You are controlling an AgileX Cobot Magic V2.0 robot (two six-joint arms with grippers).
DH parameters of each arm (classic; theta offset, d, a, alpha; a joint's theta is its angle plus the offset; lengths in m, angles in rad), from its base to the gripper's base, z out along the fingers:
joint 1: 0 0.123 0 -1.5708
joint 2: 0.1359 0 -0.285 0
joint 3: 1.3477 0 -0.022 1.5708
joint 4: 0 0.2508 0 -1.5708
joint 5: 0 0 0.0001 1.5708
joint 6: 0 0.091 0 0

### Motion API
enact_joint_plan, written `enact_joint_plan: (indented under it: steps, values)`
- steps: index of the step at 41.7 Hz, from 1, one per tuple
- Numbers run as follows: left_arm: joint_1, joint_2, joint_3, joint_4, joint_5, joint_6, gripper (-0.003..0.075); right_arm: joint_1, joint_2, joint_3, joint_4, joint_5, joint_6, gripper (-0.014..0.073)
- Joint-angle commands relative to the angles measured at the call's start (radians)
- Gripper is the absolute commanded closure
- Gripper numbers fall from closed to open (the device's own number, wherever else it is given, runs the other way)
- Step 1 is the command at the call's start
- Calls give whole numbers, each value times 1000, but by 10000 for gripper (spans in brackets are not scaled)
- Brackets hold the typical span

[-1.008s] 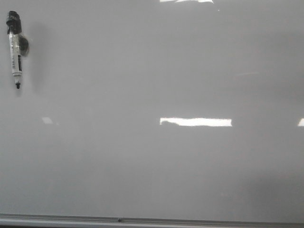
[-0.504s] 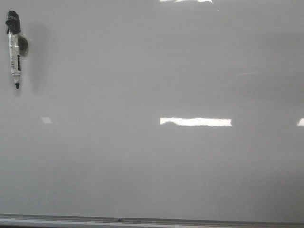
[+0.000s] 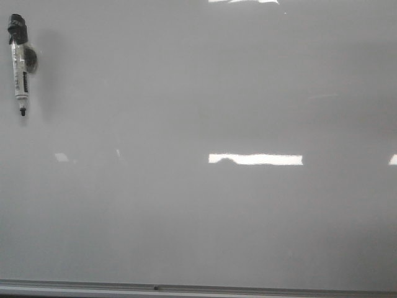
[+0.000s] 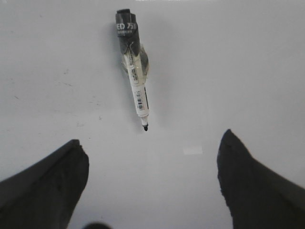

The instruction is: Write number 4 on whiteboard

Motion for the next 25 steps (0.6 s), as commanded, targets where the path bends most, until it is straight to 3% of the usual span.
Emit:
enact_joint_plan:
  steps: [1, 25]
  values:
    - [-6, 65, -57, -19, -110, -14, 176, -7, 5, -31, -1, -64, -2, -39]
    - [-6, 368, -68, -19, -423, -14, 176, -7, 5, -31, -1, -63, -2, -39]
